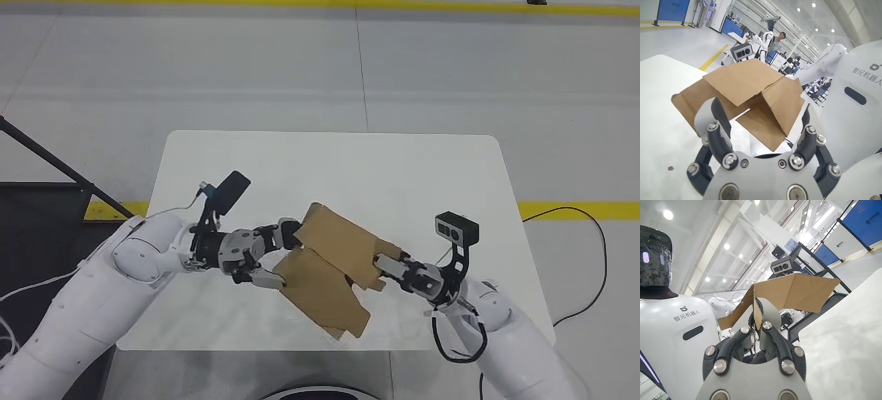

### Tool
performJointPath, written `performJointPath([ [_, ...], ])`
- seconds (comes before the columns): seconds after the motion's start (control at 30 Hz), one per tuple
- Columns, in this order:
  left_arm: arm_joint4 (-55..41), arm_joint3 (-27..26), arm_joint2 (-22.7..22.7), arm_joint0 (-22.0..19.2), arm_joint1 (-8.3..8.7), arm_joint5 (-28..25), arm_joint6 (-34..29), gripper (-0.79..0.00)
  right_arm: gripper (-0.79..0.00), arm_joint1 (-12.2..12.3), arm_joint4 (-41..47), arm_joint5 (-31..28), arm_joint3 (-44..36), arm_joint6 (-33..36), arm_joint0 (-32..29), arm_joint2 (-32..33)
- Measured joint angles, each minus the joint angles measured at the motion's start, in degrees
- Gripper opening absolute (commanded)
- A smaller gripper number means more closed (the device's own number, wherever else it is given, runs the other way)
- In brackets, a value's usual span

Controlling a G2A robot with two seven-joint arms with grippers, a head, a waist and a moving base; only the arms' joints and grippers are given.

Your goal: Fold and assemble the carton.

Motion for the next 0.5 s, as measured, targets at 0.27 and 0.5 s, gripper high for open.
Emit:
performJointPath([
  [0.27,-0.9,-0.5,1.9,-1.3,1.04,0.0,0.0,0.0,-0.785,-0.7,-0.4,0.0,1.0,0.0,0.0,0.4],
  [0.5,-0.7,-1.2,4.2,-3.1,1.49,0.0,0.0,0.0,-0.785,-1.0,-0.6,0.0,1.5,0.0,-0.1,-0.1],
])
